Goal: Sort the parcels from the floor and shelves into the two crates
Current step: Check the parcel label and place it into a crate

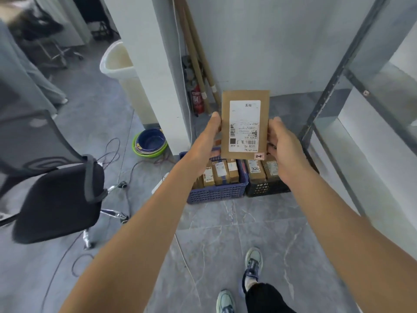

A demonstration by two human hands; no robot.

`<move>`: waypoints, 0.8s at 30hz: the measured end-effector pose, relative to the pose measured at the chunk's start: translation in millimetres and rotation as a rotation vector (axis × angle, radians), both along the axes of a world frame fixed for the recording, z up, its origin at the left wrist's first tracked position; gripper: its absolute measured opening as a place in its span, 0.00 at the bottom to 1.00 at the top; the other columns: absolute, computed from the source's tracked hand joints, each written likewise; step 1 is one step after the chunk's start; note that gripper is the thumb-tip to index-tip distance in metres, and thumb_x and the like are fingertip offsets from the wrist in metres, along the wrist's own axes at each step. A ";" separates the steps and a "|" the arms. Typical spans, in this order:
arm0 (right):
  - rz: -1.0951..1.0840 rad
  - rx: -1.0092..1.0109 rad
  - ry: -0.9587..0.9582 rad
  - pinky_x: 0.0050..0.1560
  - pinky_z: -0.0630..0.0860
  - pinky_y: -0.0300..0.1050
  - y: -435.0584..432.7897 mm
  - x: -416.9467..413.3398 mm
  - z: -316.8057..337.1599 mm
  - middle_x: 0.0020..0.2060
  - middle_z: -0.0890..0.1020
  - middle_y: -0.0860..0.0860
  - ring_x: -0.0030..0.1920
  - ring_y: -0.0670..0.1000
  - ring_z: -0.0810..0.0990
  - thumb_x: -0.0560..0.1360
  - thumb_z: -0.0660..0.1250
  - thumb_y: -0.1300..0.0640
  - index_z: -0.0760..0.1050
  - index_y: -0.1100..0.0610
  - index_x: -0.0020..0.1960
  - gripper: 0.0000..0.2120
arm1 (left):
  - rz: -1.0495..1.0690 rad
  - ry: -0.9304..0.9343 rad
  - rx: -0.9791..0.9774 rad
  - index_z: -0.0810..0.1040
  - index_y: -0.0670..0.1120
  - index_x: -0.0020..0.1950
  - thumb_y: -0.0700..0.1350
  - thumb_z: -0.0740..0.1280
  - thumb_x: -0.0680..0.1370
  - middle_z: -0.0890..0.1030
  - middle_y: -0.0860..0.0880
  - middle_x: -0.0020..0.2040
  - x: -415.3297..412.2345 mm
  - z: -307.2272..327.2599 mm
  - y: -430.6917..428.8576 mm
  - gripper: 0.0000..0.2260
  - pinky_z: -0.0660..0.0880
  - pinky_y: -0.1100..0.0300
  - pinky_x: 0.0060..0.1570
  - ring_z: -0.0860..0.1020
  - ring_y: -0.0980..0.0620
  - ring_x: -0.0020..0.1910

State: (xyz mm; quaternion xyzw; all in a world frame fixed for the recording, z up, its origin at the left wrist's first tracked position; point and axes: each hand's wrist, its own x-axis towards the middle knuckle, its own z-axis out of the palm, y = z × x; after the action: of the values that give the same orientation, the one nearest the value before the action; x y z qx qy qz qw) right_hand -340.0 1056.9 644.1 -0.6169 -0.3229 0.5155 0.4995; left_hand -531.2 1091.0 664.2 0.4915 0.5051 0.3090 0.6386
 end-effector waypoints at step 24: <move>0.221 -0.543 0.091 0.76 0.69 0.58 283.6 -47.5 -270.9 0.63 0.85 0.44 0.66 0.48 0.80 0.85 0.57 0.39 0.81 0.43 0.61 0.16 | 0.315 0.127 -0.588 0.77 0.55 0.65 0.67 0.50 0.83 0.84 0.56 0.54 -35.7 -253.5 257.8 0.25 0.77 0.57 0.47 0.82 0.53 0.54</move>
State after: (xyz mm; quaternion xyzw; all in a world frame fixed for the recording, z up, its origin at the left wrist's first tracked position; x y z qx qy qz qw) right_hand -387.5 1340.5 373.2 -0.6654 -0.2157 0.6613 0.2710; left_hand -566.9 1348.8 410.7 0.2204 0.6811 0.2137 0.6648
